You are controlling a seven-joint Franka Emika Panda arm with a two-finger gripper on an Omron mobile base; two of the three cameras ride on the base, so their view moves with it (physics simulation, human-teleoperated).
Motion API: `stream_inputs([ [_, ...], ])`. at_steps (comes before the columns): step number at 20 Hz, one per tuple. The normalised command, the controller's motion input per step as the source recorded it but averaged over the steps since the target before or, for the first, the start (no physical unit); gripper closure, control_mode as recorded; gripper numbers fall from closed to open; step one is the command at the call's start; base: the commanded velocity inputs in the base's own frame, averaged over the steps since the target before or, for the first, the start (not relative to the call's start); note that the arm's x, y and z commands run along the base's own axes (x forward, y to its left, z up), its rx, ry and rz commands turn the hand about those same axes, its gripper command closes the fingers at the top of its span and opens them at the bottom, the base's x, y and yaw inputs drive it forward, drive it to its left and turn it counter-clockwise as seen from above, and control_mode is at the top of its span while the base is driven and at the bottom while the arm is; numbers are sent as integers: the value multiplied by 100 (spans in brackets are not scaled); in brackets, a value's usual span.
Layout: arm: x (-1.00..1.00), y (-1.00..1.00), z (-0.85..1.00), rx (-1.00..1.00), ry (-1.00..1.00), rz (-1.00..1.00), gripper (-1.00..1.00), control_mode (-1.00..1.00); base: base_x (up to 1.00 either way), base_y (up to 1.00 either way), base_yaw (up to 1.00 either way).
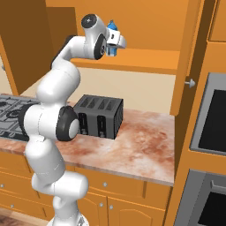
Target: Pick the milk from the counter and place it in the open cabinet.
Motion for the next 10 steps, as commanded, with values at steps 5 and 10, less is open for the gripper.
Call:
stream_inputs([
  [5,19,0,-10,0,-3,0,100,-100,0,0,0],
  [10,1,0,-11,0,-1,0,100,-100,0,0,0],
])
